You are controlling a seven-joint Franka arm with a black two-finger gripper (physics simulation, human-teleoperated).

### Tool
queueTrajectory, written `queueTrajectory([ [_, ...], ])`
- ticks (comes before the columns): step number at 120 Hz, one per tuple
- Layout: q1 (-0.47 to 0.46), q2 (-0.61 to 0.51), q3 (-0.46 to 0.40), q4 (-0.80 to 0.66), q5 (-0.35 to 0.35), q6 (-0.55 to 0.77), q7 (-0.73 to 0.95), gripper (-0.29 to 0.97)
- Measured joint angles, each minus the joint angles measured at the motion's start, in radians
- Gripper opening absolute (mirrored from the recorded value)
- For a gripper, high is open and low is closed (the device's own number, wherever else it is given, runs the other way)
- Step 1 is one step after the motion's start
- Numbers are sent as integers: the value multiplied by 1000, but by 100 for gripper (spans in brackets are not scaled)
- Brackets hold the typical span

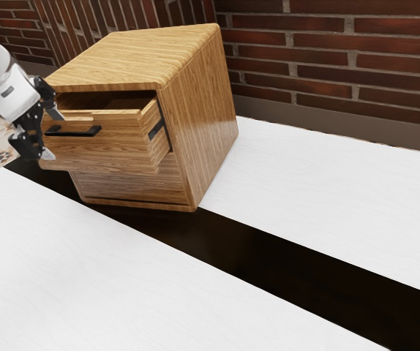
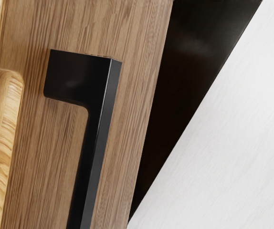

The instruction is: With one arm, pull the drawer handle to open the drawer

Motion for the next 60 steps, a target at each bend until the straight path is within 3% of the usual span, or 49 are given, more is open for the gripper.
queueTrajectory([
  [20,-23,30,0,-6,0,43,21,73],
  [26,-24,37,1,-12,0,47,26,68],
  [60,-26,36,4,-54,-1,53,48,67],
])
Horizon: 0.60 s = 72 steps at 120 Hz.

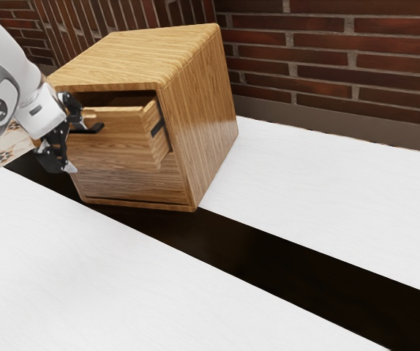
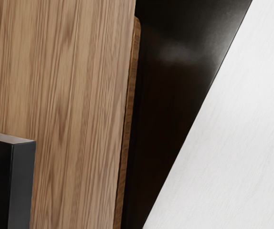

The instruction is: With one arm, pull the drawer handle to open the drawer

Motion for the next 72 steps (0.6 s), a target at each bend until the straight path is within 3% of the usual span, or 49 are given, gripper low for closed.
queueTrajectory([
  [12,-15,-74,0,-60,-4,-13,5,60],
  [16,-20,-116,-1,-94,-6,-18,7,52],
  [24,-21,-211,-2,-157,-14,-24,9,20],
  [27,-21,-250,-2,-167,-15,-26,9,-8],
  [36,-66,-318,1,-139,-7,-69,-18,18],
  [46,-156,-315,20,20,-18,-239,-83,38],
  [58,-318,-216,11,243,-9,-465,-238,52],
  [72,-361,-194,-63,368,-2,-674,-470,60],
])
